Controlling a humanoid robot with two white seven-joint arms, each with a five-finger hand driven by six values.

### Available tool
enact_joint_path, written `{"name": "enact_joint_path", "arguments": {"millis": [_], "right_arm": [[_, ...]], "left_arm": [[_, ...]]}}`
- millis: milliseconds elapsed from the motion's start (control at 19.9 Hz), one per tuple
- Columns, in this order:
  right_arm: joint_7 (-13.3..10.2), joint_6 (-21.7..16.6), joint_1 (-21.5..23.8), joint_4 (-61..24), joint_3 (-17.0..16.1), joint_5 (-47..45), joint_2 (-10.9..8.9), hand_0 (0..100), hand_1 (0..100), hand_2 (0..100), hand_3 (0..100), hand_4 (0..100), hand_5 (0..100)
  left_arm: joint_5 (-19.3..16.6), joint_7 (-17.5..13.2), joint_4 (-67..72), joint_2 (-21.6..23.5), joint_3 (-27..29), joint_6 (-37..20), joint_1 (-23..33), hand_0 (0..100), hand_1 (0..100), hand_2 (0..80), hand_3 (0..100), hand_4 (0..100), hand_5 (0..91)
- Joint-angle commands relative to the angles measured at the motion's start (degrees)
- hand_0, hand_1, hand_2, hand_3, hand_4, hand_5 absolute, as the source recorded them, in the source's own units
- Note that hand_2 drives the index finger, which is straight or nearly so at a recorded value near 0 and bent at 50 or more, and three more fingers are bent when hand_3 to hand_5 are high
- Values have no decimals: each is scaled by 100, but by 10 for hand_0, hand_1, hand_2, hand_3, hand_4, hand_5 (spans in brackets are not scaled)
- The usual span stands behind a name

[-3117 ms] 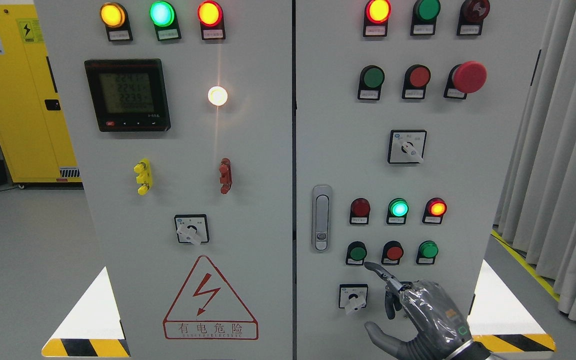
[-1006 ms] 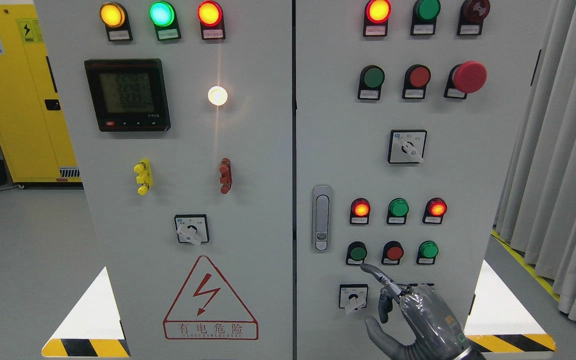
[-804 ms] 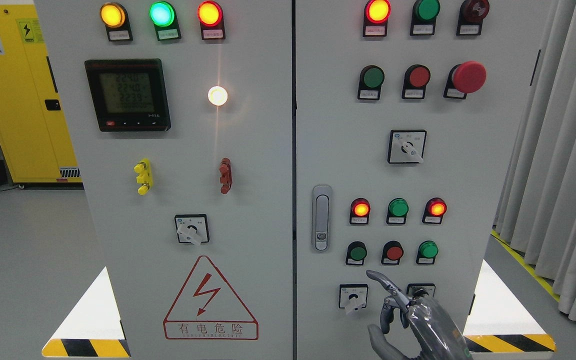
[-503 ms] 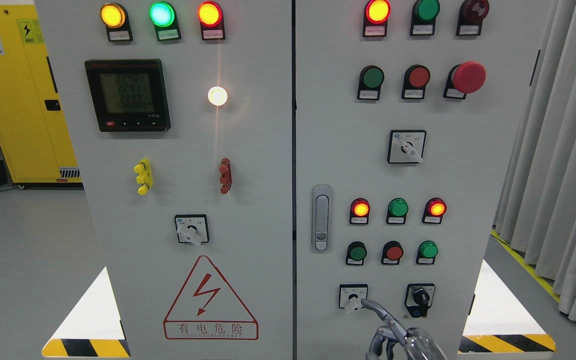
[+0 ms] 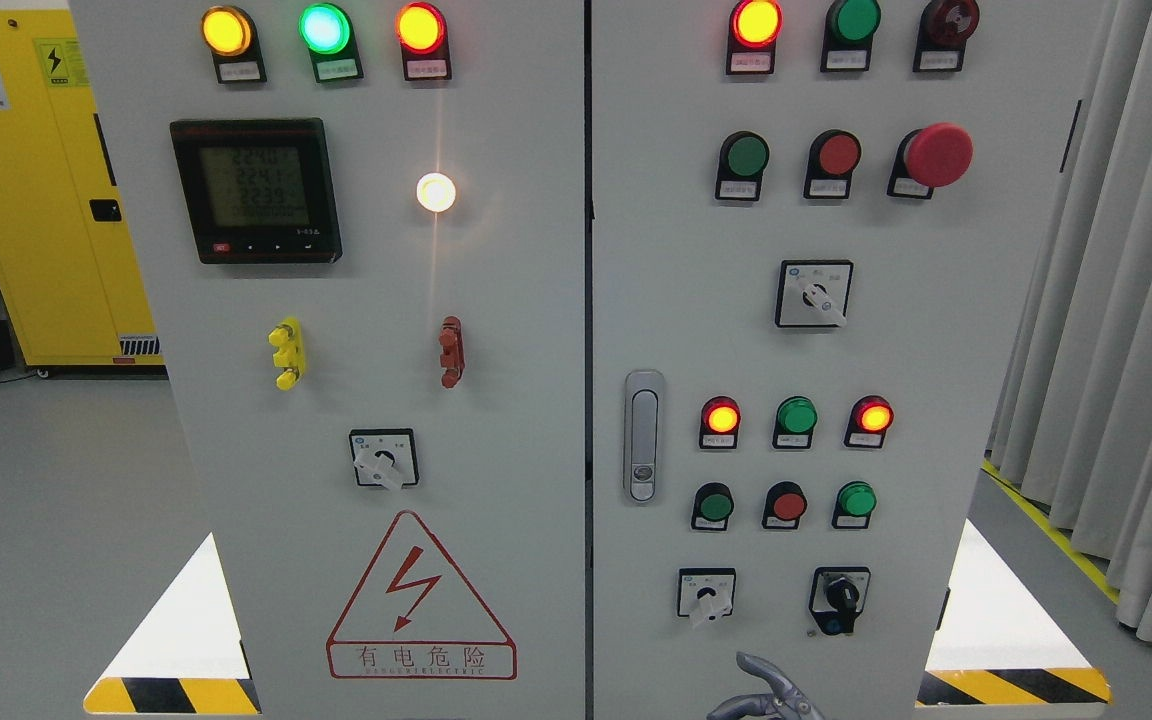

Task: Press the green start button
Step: 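Withdraw the right hand downward away from the cabinet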

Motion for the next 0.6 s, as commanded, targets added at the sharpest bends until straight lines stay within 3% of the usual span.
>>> {"name": "enact_joint_path", "arguments": {"millis": [0, 553], "right_arm": [[24, 95, 17, -90, -34, -223, 140, 459, 510, 0, 0, 0, 0], [15, 192, -150, 51, -43, -223, 131, 364, 516, 0, 0, 0, 0]], "left_arm": [[0, -2, -150, 0, 0, 1, -158, 120, 556, 0, 0, 0, 0], [0, -2, -150, 0, 0, 1, -158, 120, 556, 0, 0, 0, 0]]}}
